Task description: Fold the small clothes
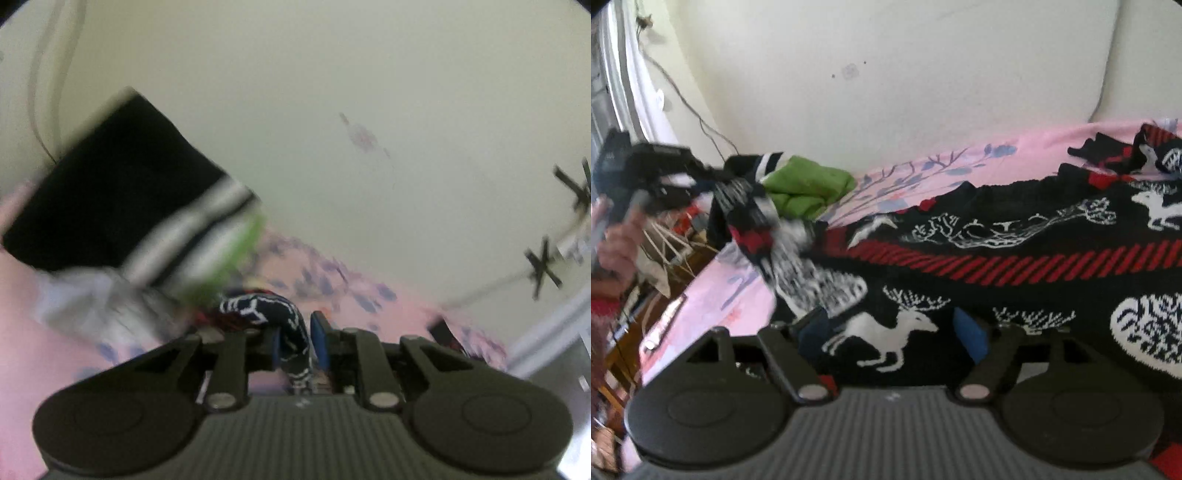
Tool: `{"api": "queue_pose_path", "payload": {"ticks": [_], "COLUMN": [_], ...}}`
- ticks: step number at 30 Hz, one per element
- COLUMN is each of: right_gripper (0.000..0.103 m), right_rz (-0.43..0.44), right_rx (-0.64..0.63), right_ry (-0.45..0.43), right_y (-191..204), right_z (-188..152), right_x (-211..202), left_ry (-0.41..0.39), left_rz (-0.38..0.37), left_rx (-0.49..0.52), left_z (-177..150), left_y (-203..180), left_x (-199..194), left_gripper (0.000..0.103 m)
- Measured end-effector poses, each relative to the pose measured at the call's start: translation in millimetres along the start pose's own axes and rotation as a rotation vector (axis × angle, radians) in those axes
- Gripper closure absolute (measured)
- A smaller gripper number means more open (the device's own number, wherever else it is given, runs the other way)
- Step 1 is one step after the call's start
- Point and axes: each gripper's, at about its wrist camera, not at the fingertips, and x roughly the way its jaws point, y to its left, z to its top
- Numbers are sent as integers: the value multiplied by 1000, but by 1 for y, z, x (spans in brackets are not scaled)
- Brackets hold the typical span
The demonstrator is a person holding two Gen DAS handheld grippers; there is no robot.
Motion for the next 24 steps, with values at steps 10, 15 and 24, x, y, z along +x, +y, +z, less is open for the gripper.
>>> {"api": "queue_pose_path", "payload": {"ticks": [10,15,24], "right_gripper": [37,36,32], "right_rz": [122,107,121], "right_rx": [311,294,199], "right_ry": [-96,-95,-135], "right_y": [-47,-44,-44], "right_z": [-1,-1,12], "right_x": [-19,-23,-61], "left_ry": [160,34,172], "left_rz": [-319,-268,-15], "left_rx": [489,654,309], "left_z": [-44,-62,-45], "left_y": [-213,-239,-108], "left_x": [40,18,66], "left_gripper": [38,18,16]}}
